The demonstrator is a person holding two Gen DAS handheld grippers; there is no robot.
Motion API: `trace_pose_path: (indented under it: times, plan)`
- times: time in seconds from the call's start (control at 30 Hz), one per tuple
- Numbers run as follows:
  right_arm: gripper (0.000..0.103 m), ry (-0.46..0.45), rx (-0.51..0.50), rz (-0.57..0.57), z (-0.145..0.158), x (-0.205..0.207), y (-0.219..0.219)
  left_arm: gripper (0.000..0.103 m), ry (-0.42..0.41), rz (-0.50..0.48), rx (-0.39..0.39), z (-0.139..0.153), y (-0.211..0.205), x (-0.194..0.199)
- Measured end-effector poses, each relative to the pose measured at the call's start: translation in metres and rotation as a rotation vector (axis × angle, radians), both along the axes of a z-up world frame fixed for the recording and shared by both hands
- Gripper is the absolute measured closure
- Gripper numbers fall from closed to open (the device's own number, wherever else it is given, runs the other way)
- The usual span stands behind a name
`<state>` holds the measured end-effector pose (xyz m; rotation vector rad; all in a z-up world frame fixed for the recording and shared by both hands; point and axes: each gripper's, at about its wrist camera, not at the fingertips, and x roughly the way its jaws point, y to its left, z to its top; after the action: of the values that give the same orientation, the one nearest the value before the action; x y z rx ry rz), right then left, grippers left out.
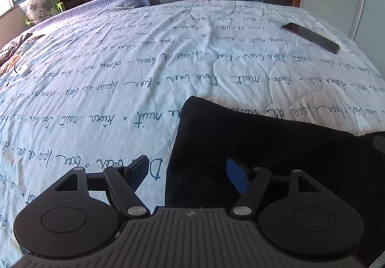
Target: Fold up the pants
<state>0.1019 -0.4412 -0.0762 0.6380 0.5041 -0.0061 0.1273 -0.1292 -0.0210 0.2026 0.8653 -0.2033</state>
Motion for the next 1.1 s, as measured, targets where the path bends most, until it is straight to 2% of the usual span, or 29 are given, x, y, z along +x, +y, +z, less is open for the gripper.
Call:
trace_pose_path:
  times: [0.07, 0.17, 0.27, 0.33, 0.43, 0.57, 0.63, 0.7, 0.77, 0.8, 0.83, 0.87, 0.9, 0.97, 1.1]
  plan:
    - [0.079, -0.028, -0.011, -0.040, 0.009, -0.016, -0.002, 0.029, -0.002, -0.015, -0.001, 0.004, 0.002, -0.004]
    - [0.079, -0.061, -0.080, -0.117, 0.030, -0.053, -0.003, 0.029, -0.004, -0.041, -0.004, 0.013, 0.008, -0.012]
    - [0.078, -0.071, -0.096, -0.065, 0.040, -0.083, 0.005, 0.028, -0.010, -0.068, -0.011, 0.017, 0.012, -0.023]
    - [0.078, -0.065, -0.083, -0.011, 0.038, -0.094, 0.017, 0.028, -0.015, -0.090, -0.019, 0.018, 0.012, -0.031]
    - [0.079, -0.044, -0.121, 0.044, 0.038, -0.106, 0.039, 0.027, -0.026, -0.112, -0.020, 0.018, 0.008, -0.043]
    - [0.077, 0.038, -0.187, 0.048, 0.030, -0.109, 0.049, 0.024, -0.059, -0.146, 0.010, 0.014, 0.001, -0.055]
    - [0.077, 0.039, -0.155, 0.055, 0.028, -0.111, 0.047, 0.023, -0.055, -0.154, 0.031, 0.010, -0.002, -0.057]
    - [0.068, 0.033, -0.171, 0.069, 0.031, -0.110, 0.052, 0.023, -0.049, -0.160, 0.028, 0.005, -0.003, -0.057]
    - [0.048, 0.034, -0.210, 0.090, 0.030, -0.105, 0.059, 0.023, -0.044, -0.154, 0.019, 0.002, -0.004, -0.056]
    - [0.049, 0.047, -0.223, 0.084, 0.027, -0.102, 0.061, 0.023, -0.040, -0.148, 0.016, 0.001, -0.005, -0.056]
    - [0.064, 0.051, -0.234, 0.073, 0.026, -0.101, 0.063, 0.023, -0.036, -0.141, 0.013, 0.000, -0.005, -0.055]
    - [0.074, 0.052, -0.245, 0.065, 0.026, -0.103, 0.064, 0.022, -0.035, -0.135, 0.009, -0.001, -0.005, -0.054]
    - [0.077, 0.051, -0.260, 0.064, 0.027, -0.105, 0.064, 0.021, -0.032, -0.130, 0.006, -0.001, -0.004, -0.053]
    - [0.093, 0.043, -0.266, 0.049, 0.030, -0.112, 0.060, 0.020, -0.020, -0.121, -0.009, -0.003, 0.000, -0.052]
    - [0.096, 0.064, -0.277, 0.056, 0.031, -0.117, 0.058, 0.018, -0.001, -0.114, -0.038, -0.005, 0.005, -0.050]
